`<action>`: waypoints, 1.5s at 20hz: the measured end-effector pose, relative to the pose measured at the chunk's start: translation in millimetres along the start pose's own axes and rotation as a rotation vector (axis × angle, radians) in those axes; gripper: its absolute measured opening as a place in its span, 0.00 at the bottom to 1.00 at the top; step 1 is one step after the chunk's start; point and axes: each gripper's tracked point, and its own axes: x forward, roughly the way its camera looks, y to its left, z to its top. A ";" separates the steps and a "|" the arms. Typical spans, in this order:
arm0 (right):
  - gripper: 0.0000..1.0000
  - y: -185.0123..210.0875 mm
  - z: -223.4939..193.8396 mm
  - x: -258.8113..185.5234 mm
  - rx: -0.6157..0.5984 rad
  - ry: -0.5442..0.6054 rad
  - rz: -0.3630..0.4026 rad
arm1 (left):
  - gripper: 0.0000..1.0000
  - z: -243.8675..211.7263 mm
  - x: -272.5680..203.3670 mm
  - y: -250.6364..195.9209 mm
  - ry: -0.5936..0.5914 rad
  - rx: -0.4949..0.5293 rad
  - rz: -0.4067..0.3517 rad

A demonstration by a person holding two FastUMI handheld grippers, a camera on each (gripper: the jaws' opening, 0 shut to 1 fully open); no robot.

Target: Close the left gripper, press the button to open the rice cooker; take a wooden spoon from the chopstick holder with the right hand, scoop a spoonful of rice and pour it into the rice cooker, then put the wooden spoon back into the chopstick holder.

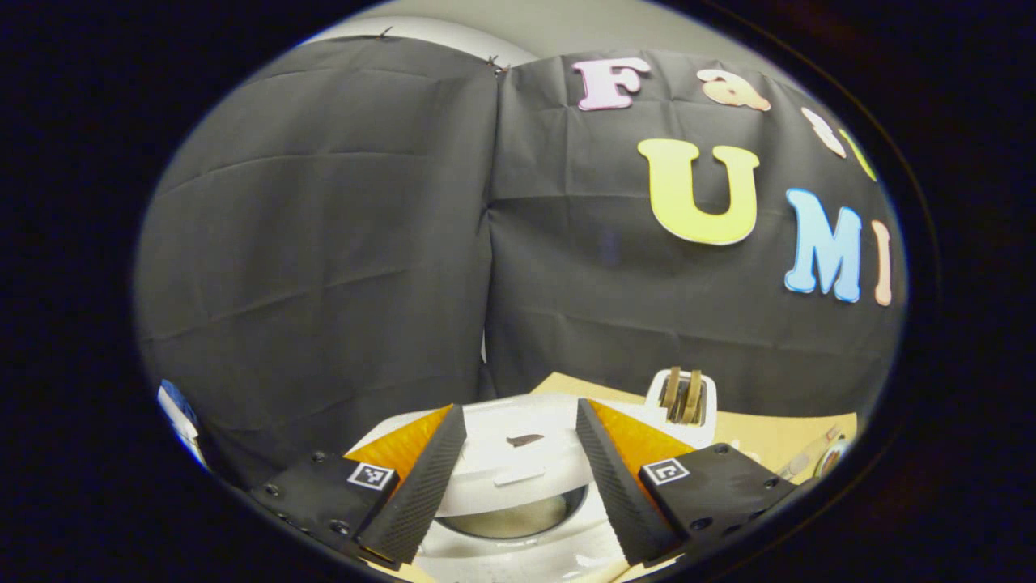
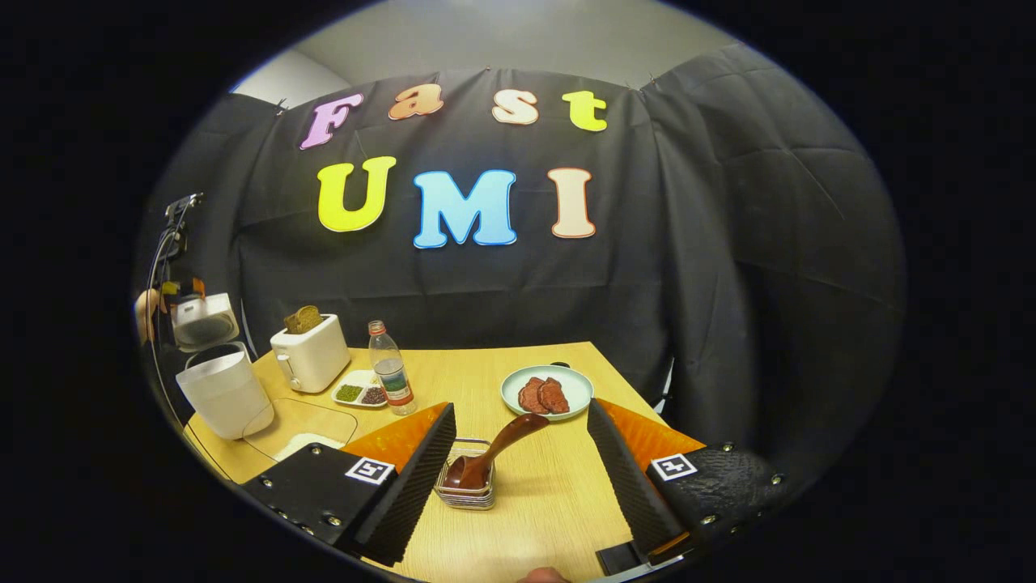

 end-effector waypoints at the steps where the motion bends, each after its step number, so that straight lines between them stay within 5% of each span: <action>1: 0.99 -1.6 -2.8 -0.3 0.002 0.004 0.003 | 0.96 -8.6 -0.5 -1.6 0.012 0.005 0.001; 16: 0.99 -16.5 -31.1 -5.1 0.058 0.063 0.007 | 0.96 -102.0 -4.9 -12.7 0.169 0.079 0.006; 24: 0.99 -7.2 -31.9 -5.3 0.039 0.055 0.014 | 0.97 -115.3 -5.8 -14.2 0.212 0.059 -0.026; 30: 0.99 19.7 -25.0 -5.9 0.039 0.041 0.059 | 0.96 -110.1 -13.2 -16.6 0.111 0.051 -0.075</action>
